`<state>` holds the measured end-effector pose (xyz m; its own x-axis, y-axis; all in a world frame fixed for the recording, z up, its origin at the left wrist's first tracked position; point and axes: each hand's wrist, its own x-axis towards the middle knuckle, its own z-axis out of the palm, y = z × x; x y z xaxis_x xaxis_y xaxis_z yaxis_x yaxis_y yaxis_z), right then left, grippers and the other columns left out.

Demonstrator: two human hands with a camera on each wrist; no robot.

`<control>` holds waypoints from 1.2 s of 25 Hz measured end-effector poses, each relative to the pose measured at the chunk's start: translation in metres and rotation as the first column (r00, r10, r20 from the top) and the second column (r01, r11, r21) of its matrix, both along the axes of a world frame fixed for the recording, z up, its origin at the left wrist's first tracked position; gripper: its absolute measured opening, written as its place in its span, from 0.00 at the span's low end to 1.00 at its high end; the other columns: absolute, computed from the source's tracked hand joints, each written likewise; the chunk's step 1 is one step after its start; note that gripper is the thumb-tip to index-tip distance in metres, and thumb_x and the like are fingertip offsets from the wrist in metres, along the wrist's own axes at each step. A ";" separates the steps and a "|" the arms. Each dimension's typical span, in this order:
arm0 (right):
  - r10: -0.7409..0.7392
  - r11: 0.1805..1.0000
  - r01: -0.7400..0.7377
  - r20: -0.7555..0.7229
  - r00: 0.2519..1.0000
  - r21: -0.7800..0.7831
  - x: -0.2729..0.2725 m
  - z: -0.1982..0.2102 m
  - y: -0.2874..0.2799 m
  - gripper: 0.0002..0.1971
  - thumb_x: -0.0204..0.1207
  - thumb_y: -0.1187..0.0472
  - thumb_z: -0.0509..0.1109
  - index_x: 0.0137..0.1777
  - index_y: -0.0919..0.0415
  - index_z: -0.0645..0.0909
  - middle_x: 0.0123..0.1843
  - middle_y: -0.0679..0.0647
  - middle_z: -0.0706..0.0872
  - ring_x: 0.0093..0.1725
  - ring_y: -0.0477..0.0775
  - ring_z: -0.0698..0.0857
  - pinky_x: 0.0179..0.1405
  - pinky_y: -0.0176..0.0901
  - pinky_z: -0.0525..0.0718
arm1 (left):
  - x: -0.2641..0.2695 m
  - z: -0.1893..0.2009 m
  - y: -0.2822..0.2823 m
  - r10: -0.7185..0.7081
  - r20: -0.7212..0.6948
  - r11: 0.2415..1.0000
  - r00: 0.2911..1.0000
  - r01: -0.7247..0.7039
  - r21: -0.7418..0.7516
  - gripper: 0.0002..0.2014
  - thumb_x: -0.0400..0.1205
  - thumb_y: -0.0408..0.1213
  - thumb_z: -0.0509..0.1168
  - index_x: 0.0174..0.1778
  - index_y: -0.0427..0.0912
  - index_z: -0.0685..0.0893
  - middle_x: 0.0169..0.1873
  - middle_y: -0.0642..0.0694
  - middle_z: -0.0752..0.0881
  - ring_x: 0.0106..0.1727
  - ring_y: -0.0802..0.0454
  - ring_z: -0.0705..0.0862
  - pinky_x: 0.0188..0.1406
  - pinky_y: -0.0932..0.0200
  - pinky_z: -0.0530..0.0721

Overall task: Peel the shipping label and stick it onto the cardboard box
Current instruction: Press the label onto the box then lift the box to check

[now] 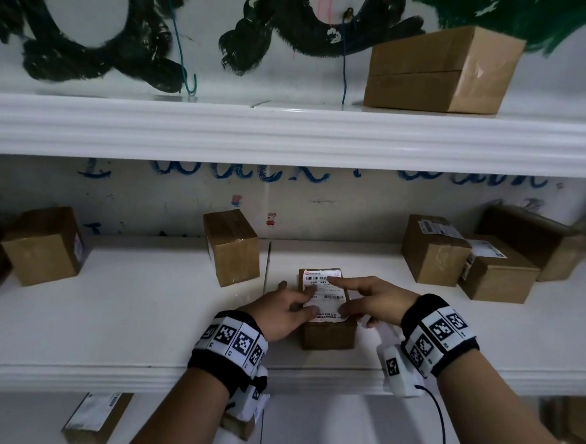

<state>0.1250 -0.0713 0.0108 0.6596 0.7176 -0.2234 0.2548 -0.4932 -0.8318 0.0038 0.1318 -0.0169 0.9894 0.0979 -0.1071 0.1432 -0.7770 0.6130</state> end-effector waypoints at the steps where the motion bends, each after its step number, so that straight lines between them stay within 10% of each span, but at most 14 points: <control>1: -0.004 1.000 0.004 -0.010 1.000 0.001 -0.001 -0.002 0.001 0.38 0.67 0.55 0.80 0.78 0.35 0.75 0.64 0.49 0.89 0.46 0.54 0.86 0.41 0.47 0.82 | -0.002 0.000 -0.001 0.001 -0.012 1.000 1.000 -0.001 0.011 0.31 0.85 0.61 0.57 0.85 0.62 0.65 0.88 0.46 0.61 0.88 0.43 0.61 0.80 0.56 0.60; 7: 0.015 1.000 -0.015 -0.030 0.999 -0.016 0.001 0.000 -0.004 0.50 0.53 0.49 0.87 0.79 0.32 0.72 0.71 0.48 0.82 0.64 0.54 0.86 0.45 0.44 0.84 | -0.012 0.025 -0.001 -0.062 0.028 0.998 0.998 0.063 -0.016 0.27 0.87 0.51 0.61 0.84 0.53 0.70 0.78 0.53 0.78 0.78 0.53 0.76 0.80 0.56 0.69; 10: 0.030 0.994 -0.033 -0.036 0.999 -0.101 0.005 0.010 -0.007 0.49 0.57 0.52 0.88 0.79 0.31 0.71 0.63 0.49 0.89 0.58 0.50 0.88 0.49 0.45 0.84 | -0.006 0.046 0.010 -0.121 -0.039 0.992 0.992 0.120 -0.026 0.29 0.81 0.52 0.70 0.80 0.54 0.77 0.74 0.60 0.80 0.75 0.59 0.76 0.81 0.55 0.67; 14: 0.068 0.970 -0.072 -0.022 0.997 -0.234 0.007 0.032 -0.008 0.49 0.63 0.56 0.87 0.81 0.30 0.65 0.58 0.49 0.88 0.55 0.52 0.86 0.50 0.42 0.83 | 0.013 0.051 0.018 -0.058 -0.091 0.998 0.994 0.060 0.021 0.43 0.69 0.62 0.75 0.81 0.54 0.75 0.80 0.55 0.76 0.81 0.52 0.72 0.84 0.45 0.65; 16: 0.068 0.964 -0.069 -0.010 0.998 -0.256 0.007 0.033 -0.005 0.52 0.62 0.56 0.88 0.82 0.29 0.64 0.71 0.53 0.81 0.62 0.52 0.81 0.52 0.42 0.81 | 0.018 0.046 0.017 -0.047 -0.092 0.998 0.995 0.043 -0.044 0.43 0.68 0.63 0.76 0.81 0.53 0.76 0.79 0.55 0.78 0.80 0.53 0.73 0.85 0.45 0.63; 19: 0.079 0.979 -0.084 -0.032 0.996 -0.187 0.011 0.025 -0.003 0.55 0.52 0.53 0.90 0.80 0.28 0.69 0.84 0.49 0.71 0.80 0.53 0.71 0.69 0.49 0.79 | 0.019 0.040 0.016 -0.084 -0.102 0.991 0.991 0.072 -0.112 0.42 0.71 0.55 0.79 0.82 0.53 0.74 0.77 0.56 0.79 0.79 0.56 0.72 0.85 0.50 0.59; 22: 0.121 0.987 -0.128 -0.083 0.989 -0.092 0.017 0.012 -0.001 0.51 0.51 0.54 0.92 0.75 0.26 0.74 0.79 0.41 0.77 0.78 0.50 0.75 0.81 0.57 0.72 | 0.018 0.040 0.016 -0.089 -0.125 0.985 0.988 0.069 -0.158 0.42 0.69 0.47 0.82 0.81 0.54 0.74 0.78 0.55 0.78 0.79 0.55 0.70 0.83 0.49 0.59; 25: 0.144 0.982 -0.149 -0.052 0.988 -0.120 0.026 0.000 0.001 0.58 0.46 0.45 0.93 0.77 0.21 0.68 0.82 0.40 0.75 0.81 0.50 0.73 0.83 0.58 0.69 | 0.022 0.036 0.022 -0.070 -0.117 0.988 0.991 0.053 -0.142 0.47 0.59 0.61 0.83 0.77 0.65 0.76 0.78 0.58 0.78 0.83 0.50 0.68 0.85 0.37 0.60; 30: 0.175 0.970 -0.181 -0.050 0.983 -0.162 0.028 0.002 0.000 0.63 0.48 0.44 0.92 0.83 0.26 0.59 0.84 0.41 0.73 0.84 0.49 0.69 0.85 0.57 0.64 | 0.021 0.030 0.023 -0.131 -0.157 0.988 0.979 0.115 -0.107 0.55 0.64 0.67 0.77 0.86 0.65 0.56 0.87 0.57 0.63 0.87 0.53 0.59 0.87 0.43 0.55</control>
<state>0.1534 -0.0716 0.0124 0.5143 0.7739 -0.3696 0.3230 -0.5740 -0.7524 0.0247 0.1547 0.0132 0.9617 -0.0422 -0.2710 0.1544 -0.7331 0.6623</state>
